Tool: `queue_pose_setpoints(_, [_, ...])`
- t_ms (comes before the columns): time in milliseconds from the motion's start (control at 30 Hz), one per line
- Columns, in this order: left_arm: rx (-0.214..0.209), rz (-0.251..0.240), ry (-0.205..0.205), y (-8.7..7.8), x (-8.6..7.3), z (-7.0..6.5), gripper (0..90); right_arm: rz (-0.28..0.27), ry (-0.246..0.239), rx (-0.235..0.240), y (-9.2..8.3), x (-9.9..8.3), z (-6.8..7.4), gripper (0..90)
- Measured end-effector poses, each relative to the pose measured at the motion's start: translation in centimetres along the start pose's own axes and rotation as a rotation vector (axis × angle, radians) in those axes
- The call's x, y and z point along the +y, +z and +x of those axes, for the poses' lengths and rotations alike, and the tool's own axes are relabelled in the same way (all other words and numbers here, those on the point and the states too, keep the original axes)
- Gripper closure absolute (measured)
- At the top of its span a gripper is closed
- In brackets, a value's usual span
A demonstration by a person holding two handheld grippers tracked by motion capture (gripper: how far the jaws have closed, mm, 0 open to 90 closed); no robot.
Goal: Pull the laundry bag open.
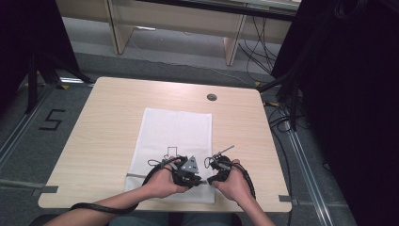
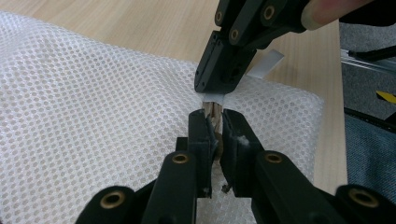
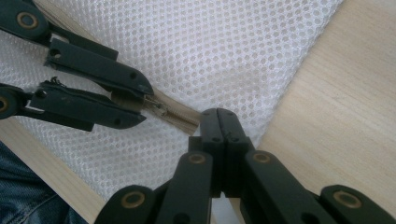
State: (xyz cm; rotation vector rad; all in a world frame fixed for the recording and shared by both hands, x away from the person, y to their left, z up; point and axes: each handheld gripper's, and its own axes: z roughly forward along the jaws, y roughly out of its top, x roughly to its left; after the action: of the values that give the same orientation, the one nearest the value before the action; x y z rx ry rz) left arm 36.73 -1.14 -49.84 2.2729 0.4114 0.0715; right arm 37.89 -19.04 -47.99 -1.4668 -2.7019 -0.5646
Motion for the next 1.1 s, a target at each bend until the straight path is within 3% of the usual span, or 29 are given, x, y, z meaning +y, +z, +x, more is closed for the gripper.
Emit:
queue_pose_setpoints(100, [0.000,-0.002,-0.002,-0.1,0.0,0.0,81.9,-0.008,-0.018,-0.001,0.1,0.0,-0.1,90.0])
queue_pose_setpoints(167, [0.001,-0.004,0.014,-0.1,0.0,0.1,81.9,-0.007,-0.015,-0.001,0.1,0.0,-0.1,90.0])
queue_pose_setpoints(233, [-0.001,-0.006,-0.002,-0.2,0.0,0.1,81.9,-0.006,-0.016,-0.002,0.0,0.0,-0.1,90.0])
queue_pose_setpoints(333, [0.003,-0.002,0.014,-0.3,0.0,0.1,81.9,-0.008,-0.016,0.000,0.1,0.0,-0.1,90.0])
queue_pose_setpoints(400, [0.004,-0.005,-0.005,-0.3,-0.1,0.0,81.9,-0.008,-0.017,-0.001,0.1,0.0,-0.1,90.0])
queue_pose_setpoints(533, [0.004,-0.006,-0.005,-0.4,-0.1,0.0,81.9,-0.003,-0.011,-0.005,0.0,0.0,-0.1,90.0])
queue_pose_setpoints(567, [0.001,-0.005,0.013,-0.4,0.0,0.1,81.9,-0.003,-0.010,-0.005,0.0,0.0,-0.1,90.0])
queue_pose_setpoints(667, [0.001,-0.005,-0.005,-0.5,-0.1,0.1,81.9,-0.004,-0.010,-0.006,0.0,0.0,0.0,90.0])
queue_pose_setpoints(767, [0.004,-0.001,0.012,-0.7,-0.1,0.1,81.9,-0.003,-0.007,0.000,0.1,0.0,-0.1,90.0])
queue_pose_setpoints(1100, [0.005,-0.005,0.000,-1.1,-0.2,0.1,81.9,-0.004,-0.011,-0.005,0.0,0.0,-0.1,90.0])
